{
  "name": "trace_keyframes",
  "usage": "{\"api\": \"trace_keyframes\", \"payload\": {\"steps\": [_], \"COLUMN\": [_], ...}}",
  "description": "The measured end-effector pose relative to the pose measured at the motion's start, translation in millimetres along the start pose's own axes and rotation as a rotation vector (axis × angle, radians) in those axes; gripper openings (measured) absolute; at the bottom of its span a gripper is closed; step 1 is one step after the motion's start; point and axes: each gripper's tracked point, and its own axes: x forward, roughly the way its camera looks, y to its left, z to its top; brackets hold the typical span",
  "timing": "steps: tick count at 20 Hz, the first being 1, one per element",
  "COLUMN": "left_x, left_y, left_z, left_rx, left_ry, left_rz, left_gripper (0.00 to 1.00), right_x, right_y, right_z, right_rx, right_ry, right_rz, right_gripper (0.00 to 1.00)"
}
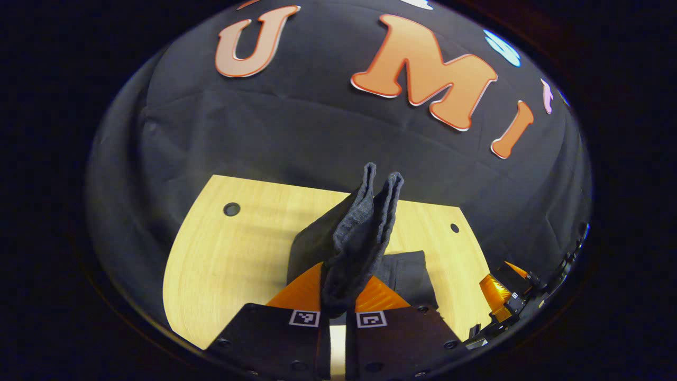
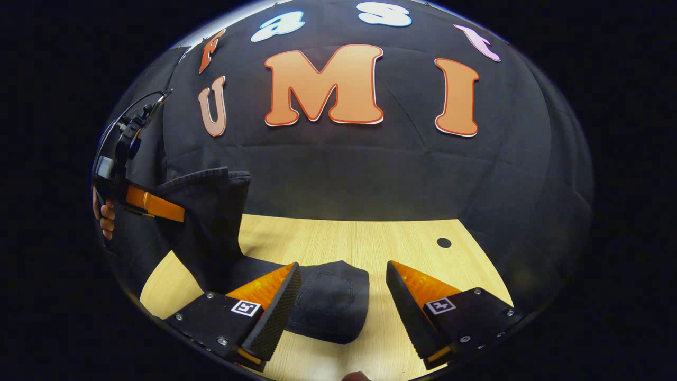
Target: Grasp the waist and the cuffs of the jeans and fold them to make the two legs overlap; first hold the waist and fold one-third of the jeans toward the cuffs, then hold the cuffs and fold the remaining one-third in the same direction to finish folding.
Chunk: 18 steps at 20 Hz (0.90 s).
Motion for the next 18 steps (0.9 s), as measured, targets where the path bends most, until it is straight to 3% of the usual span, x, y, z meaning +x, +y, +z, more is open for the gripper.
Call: {"api": "trace_keyframes", "payload": {"steps": [10,18], "left_x": [51,99], "left_y": [-84,-154], "left_z": [-28,-70], "left_rx": [0.103,0.219], "left_ry": [0.085,0.186], "left_rz": [-0.045,-0.136], "left_gripper": [0.11,0.11], "right_x": [8,12], "right_y": [-35,-67], "right_z": [-11,-14], "right_rx": [0.016,0.034], "right_ry": [0.030,0.034], "right_rz": [-0.009,-0.037], "right_gripper": [0.98,0.98]}}
